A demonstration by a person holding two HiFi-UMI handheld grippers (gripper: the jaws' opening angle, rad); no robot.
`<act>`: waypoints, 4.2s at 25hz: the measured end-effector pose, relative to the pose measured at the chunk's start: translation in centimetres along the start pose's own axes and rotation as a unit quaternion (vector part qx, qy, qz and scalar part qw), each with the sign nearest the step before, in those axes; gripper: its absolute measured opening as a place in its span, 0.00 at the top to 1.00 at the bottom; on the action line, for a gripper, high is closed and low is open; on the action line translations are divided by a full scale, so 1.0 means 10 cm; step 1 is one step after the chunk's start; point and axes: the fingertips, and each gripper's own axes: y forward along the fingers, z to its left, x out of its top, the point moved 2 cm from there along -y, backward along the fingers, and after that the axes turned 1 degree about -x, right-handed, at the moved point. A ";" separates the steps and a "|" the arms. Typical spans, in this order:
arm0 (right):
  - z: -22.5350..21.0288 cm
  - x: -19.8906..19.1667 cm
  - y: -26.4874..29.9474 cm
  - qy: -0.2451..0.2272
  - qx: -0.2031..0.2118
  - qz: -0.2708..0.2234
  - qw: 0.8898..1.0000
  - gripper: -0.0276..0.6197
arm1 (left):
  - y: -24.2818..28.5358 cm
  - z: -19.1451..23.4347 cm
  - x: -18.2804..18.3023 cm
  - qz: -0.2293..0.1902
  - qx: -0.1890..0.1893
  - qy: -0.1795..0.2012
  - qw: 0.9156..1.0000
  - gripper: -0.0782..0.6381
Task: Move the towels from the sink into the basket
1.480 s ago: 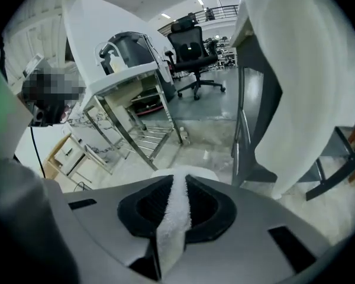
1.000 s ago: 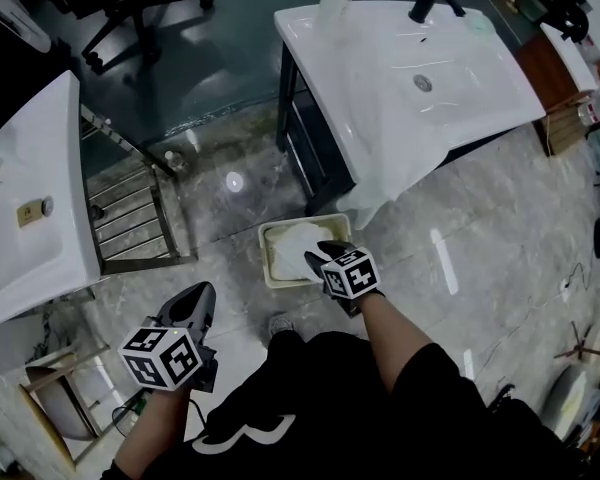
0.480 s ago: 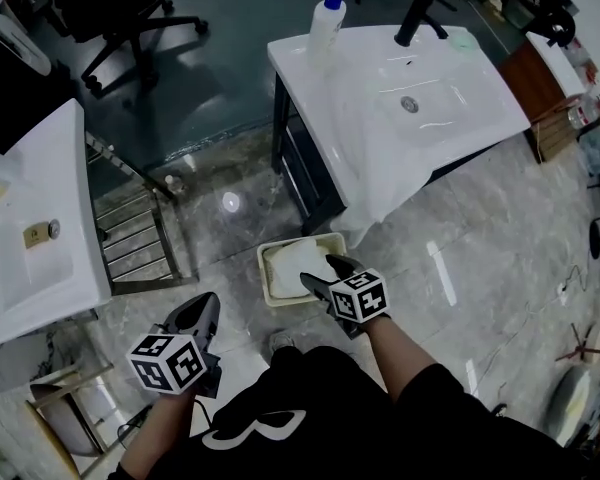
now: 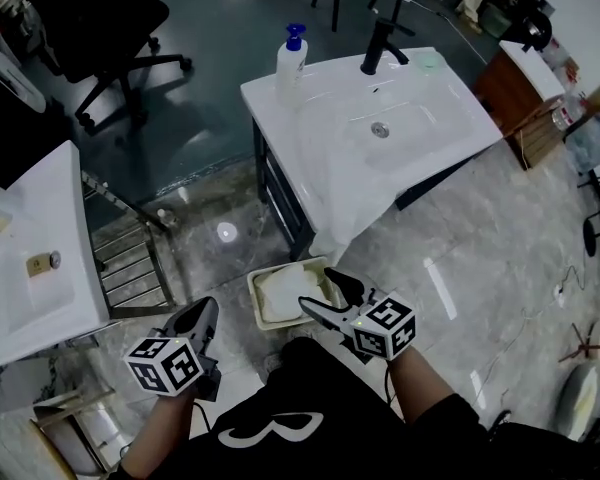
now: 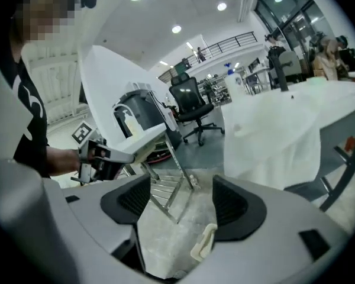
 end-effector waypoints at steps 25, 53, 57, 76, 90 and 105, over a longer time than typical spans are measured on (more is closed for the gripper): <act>-1.45 1.80 0.14 -0.152 -0.076 0.077 0.982 0.41 | 0.27 -0.63 0.92 -0.052 0.043 0.022 0.997 0.88; -1.85 1.33 0.69 -0.115 -0.034 0.222 0.968 0.43 | 0.74 -0.51 1.00 -0.083 0.039 0.009 0.996 0.88; -1.83 1.34 0.64 -0.123 -0.034 0.210 0.969 0.56 | 0.74 -0.53 1.03 -0.079 0.036 0.007 0.996 0.88; -1.33 1.69 -0.13 -0.072 -0.097 0.058 0.991 0.75 | 0.54 -0.83 1.24 -0.056 -0.023 0.057 0.997 0.88; -0.18 1.87 -1.05 -0.040 -0.111 -0.062 0.991 0.75 | -0.08 -1.02 0.81 -0.032 -0.077 0.068 0.994 0.88; 0.81 1.20 -1.20 -0.048 -0.086 -0.063 0.993 0.75 | -0.70 -0.86 0.36 -0.024 -0.101 0.071 0.992 0.88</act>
